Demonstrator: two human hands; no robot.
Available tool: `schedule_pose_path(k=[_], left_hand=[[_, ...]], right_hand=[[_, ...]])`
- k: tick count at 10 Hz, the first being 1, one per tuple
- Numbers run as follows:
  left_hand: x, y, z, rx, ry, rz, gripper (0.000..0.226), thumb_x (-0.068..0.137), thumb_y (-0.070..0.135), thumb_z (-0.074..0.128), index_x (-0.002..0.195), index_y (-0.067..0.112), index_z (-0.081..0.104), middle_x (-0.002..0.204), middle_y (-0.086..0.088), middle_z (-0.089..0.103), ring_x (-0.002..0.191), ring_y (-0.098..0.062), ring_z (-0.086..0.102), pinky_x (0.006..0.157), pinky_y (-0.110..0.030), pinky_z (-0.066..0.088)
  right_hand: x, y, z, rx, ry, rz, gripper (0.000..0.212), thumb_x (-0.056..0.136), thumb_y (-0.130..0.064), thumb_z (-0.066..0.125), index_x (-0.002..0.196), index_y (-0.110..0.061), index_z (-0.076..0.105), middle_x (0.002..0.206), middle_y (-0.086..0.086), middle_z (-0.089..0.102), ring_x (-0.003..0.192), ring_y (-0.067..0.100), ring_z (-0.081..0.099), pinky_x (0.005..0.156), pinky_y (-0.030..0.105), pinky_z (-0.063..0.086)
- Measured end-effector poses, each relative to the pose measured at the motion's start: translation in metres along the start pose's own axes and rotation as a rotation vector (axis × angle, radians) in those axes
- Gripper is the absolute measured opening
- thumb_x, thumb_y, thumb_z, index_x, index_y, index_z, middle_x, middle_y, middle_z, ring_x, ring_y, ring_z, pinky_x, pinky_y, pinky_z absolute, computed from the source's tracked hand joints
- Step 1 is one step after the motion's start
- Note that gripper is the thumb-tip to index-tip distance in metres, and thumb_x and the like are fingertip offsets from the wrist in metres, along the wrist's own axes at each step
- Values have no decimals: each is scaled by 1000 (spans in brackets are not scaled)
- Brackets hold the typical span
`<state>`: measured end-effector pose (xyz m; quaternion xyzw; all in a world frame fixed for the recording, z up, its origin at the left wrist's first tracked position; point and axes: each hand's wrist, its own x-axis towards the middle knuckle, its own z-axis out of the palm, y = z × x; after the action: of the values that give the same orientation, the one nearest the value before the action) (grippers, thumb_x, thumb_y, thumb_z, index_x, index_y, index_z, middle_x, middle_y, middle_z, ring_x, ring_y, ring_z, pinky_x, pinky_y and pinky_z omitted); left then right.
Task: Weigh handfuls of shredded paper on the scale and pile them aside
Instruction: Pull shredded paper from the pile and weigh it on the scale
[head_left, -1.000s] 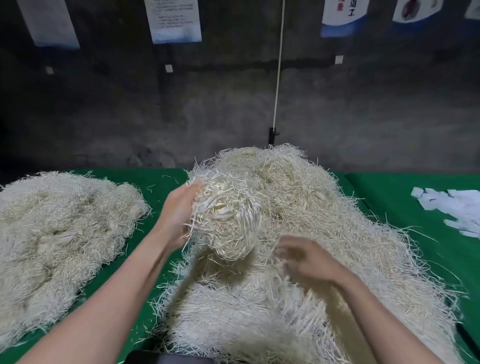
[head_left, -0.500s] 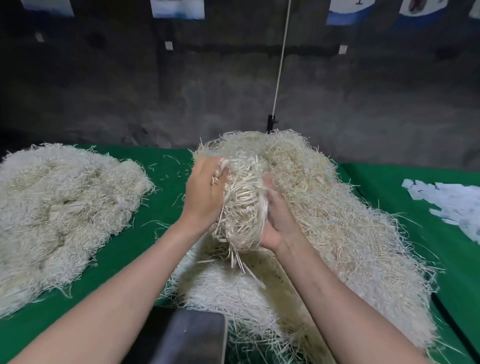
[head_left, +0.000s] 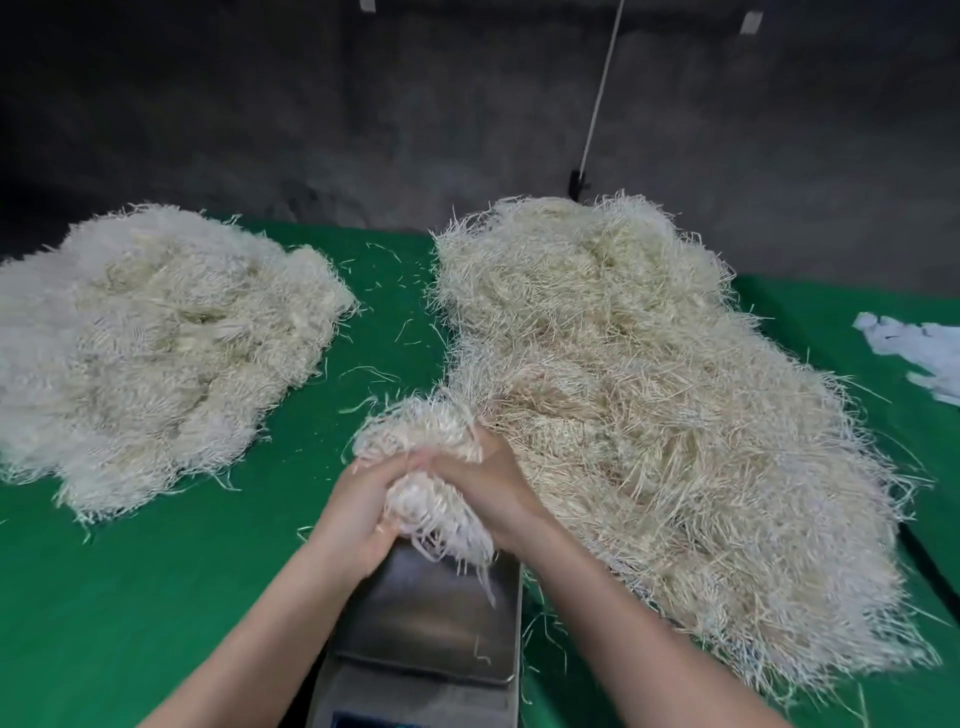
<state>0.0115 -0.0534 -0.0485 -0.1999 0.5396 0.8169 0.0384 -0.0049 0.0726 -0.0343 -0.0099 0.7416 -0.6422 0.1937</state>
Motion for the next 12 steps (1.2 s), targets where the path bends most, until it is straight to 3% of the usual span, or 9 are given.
schedule_pose_path(k=[2, 3, 4, 5, 6, 8, 9, 10, 12], left_hand=[[2, -26, -51, 41, 122, -47, 37, 80, -5, 64, 114, 10, 60, 129, -17, 57, 123, -33, 51, 99, -39, 43], [-4, -33, -59, 12, 110, -99, 41, 81, -6, 62, 119, 11, 59, 116, -8, 62, 102, -23, 62, 85, -33, 51], [-12, -33, -51, 142, 59, -96, 36, 78, 15, 74, 106, -2, 62, 95, -15, 72, 88, -28, 67, 89, -42, 49], [-11, -36, -58, 305, 18, -65, 45, 73, 22, 78, 104, -8, 65, 107, -18, 68, 109, -35, 59, 95, -41, 43], [-10, -40, -64, 394, -7, -34, 31, 83, 16, 70, 110, 4, 63, 109, -12, 66, 92, -22, 60, 80, -35, 44], [-11, -50, -75, 588, -11, 139, 38, 83, 11, 71, 116, 21, 56, 93, -7, 66, 85, -17, 62, 65, -20, 42], [-15, -51, -80, 698, -6, 199, 26, 84, 11, 69, 108, 19, 63, 87, -2, 66, 79, -24, 60, 64, -33, 50], [-16, -51, -83, 856, 51, 207, 23, 85, 19, 68, 107, 25, 68, 105, 1, 64, 96, -34, 60, 89, -52, 48], [-19, -39, -86, 837, 196, 305, 35, 85, 15, 63, 117, 27, 64, 134, 3, 51, 130, -20, 38, 112, -50, 23]], right_hand=[[-30, 48, 21, 4, -165, -8, 89, 71, -30, 80, 141, -47, 28, 132, -31, 32, 109, -18, 43, 79, 5, 42], [-27, 66, 23, 188, -18, 9, 60, 77, 2, 72, 129, -15, 47, 118, 4, 63, 90, 3, 66, 71, 17, 52], [-31, 66, 8, 174, 92, 123, 61, 76, -4, 74, 130, -9, 45, 114, 7, 64, 96, 15, 67, 84, 29, 54], [-35, 71, -10, -56, 94, 200, 70, 78, -15, 73, 138, -17, 36, 108, -11, 50, 80, 0, 59, 70, 16, 48], [-36, 80, -17, -255, 125, 271, 87, 77, -24, 73, 147, -11, 23, 131, 6, 46, 106, 15, 56, 92, 31, 48], [-45, 87, -20, -263, 248, 25, 63, 73, -16, 79, 124, -32, 45, 110, -9, 50, 89, 12, 56, 76, 30, 51], [-49, 93, -20, -294, 293, -67, 35, 80, -20, 73, 106, -34, 55, 108, -16, 55, 97, 6, 53, 81, 22, 45], [-51, 96, -15, -433, 310, -102, 19, 88, -23, 65, 105, -29, 59, 105, -19, 57, 90, 0, 54, 79, 8, 39], [-54, 90, -19, -578, 335, -103, 40, 82, -27, 72, 120, -25, 59, 115, -11, 49, 114, 10, 44, 97, 26, 31]])
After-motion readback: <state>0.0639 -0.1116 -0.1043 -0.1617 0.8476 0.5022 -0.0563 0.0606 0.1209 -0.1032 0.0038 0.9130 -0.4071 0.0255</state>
